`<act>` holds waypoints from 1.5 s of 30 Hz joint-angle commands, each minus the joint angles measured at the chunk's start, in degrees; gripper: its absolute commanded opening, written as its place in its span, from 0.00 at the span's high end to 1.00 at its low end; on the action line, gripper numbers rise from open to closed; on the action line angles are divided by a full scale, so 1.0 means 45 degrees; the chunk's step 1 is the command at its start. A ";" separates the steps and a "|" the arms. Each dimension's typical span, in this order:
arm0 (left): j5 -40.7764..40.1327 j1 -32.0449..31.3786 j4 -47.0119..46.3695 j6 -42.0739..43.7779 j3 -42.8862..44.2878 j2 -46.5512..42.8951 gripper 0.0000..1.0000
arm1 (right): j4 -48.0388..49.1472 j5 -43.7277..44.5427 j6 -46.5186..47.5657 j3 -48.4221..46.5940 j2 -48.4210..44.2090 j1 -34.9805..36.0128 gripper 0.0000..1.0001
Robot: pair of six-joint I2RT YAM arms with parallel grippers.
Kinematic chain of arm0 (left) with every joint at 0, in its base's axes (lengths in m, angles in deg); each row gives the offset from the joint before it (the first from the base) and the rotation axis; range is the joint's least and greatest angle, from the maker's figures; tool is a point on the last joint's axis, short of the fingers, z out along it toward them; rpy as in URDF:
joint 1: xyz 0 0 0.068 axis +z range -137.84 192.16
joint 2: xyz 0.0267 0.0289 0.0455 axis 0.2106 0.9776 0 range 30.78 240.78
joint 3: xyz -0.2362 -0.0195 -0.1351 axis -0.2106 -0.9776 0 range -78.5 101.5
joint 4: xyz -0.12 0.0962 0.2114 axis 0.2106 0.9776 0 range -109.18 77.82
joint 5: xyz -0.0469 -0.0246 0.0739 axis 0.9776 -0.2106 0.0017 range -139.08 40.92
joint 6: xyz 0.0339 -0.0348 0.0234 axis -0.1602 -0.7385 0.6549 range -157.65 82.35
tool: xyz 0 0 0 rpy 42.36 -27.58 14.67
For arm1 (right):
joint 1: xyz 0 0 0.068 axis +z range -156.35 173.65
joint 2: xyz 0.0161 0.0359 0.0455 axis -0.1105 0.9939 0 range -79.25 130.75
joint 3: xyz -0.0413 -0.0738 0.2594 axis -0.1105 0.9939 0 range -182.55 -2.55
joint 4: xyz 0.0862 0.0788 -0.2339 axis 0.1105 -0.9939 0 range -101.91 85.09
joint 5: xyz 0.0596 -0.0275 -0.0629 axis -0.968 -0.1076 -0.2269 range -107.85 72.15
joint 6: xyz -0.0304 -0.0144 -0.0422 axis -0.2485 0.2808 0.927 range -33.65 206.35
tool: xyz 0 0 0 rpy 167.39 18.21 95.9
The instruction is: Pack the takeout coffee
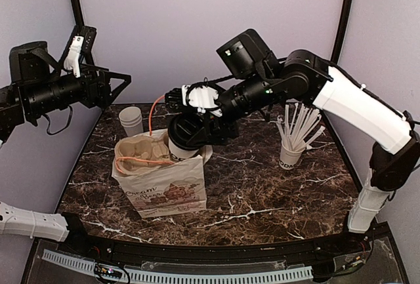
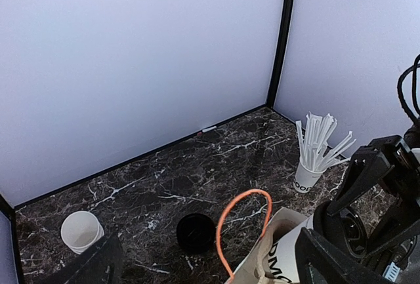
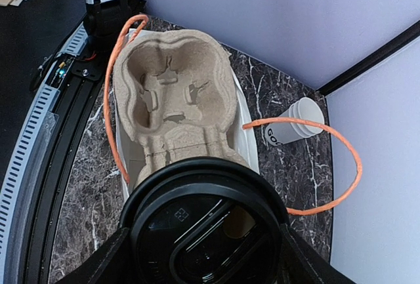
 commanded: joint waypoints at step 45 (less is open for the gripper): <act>0.6356 0.0075 0.4506 0.1773 -0.2850 -0.1531 0.27 | -0.0673 0.0901 -0.1132 0.0768 0.0081 -0.0140 0.44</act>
